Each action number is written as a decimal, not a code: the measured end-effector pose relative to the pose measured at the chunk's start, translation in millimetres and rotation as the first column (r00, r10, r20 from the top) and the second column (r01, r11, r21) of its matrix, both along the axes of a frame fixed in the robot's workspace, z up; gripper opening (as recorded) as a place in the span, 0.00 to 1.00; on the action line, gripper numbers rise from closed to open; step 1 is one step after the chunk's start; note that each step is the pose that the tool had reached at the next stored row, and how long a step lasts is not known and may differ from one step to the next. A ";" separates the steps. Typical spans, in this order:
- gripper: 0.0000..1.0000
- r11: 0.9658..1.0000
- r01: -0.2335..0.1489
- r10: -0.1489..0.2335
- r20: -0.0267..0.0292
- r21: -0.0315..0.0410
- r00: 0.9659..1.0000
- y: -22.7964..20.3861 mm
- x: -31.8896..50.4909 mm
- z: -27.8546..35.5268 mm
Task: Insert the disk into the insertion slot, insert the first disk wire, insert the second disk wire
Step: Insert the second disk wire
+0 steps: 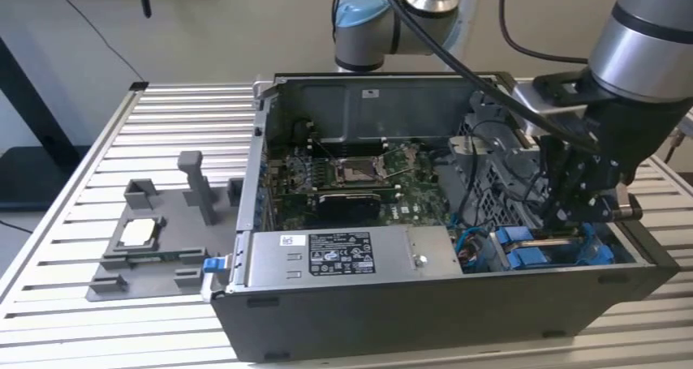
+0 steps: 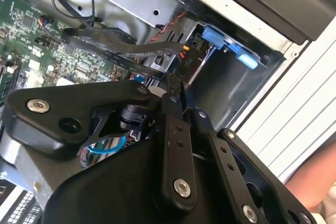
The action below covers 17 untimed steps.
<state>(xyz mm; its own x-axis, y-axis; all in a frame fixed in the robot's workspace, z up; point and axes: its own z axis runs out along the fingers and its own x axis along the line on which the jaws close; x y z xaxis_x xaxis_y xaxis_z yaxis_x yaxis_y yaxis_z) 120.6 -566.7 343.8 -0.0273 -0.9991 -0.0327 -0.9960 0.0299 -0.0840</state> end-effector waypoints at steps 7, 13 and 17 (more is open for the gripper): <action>0.16 1.000 -0.018 0.018 0.000 0.000 1.000 0.0 0.1 -2.2; 0.16 1.000 -0.025 0.025 0.000 0.000 1.000 0.0 0.1 -6.5; 0.16 1.000 -0.026 0.026 0.000 0.001 1.000 0.0 0.1 -9.4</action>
<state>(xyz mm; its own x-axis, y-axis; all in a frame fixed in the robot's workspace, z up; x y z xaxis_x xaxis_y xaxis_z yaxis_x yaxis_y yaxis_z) 120.7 -566.7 334.4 -0.0016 -0.9994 -0.0333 -0.9964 0.0044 -0.0841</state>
